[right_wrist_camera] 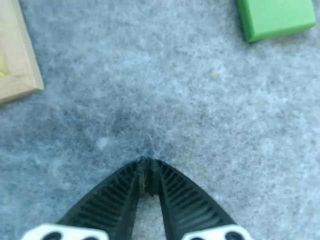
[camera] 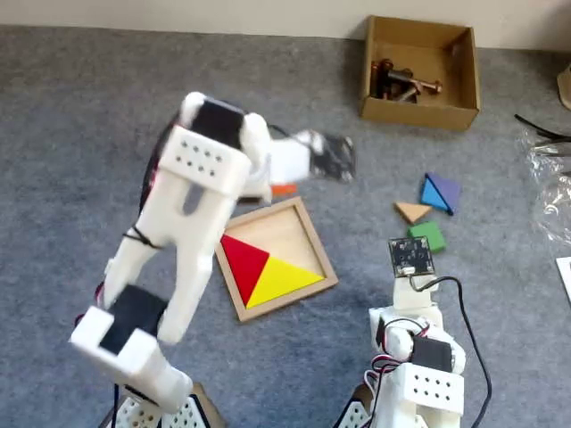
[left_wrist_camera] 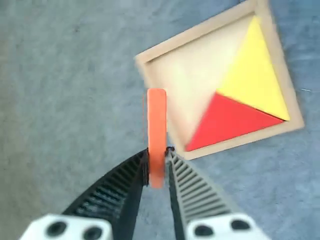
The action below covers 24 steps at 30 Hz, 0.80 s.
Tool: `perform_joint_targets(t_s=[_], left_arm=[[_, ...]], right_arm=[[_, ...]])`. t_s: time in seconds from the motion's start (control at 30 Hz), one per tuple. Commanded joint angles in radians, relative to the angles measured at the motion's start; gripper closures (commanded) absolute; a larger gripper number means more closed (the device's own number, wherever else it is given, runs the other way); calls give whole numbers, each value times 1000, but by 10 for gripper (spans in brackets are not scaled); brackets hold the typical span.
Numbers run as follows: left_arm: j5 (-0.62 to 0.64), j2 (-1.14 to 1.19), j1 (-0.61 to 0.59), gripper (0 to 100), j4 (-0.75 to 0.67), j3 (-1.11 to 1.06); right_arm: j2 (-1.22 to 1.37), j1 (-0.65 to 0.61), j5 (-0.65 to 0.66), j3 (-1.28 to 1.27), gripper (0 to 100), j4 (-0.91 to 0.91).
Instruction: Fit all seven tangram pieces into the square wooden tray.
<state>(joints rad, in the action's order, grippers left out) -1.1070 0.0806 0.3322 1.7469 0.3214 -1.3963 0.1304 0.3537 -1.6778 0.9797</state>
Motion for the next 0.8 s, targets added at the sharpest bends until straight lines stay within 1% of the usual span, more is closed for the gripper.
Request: perform_joint_targets(t_s=[0.0,0.17,0.3,0.43,0.6,0.7,0.77], left_arm=[[17,-114,33,995,-2,-61],[25,-151,73,995,-46,-185],[118,-170,105,995,-110,-266],[129,-182,117,995,-186,-334],[132,-183,114,995,-318,-449],[184,-186,108,995,-414,-509],[196,-185,108,995,-462,-541]], right_arm=[[2,30,12,-22,987,-28],[2,30,12,-22,987,-28],[2,30,12,-22,987,-28],[2,30,12,-22,987,-28],[2,30,12,-22,987,-28],[2,30,12,-22,987,-28],[2,30,12,-22,987,-28]])
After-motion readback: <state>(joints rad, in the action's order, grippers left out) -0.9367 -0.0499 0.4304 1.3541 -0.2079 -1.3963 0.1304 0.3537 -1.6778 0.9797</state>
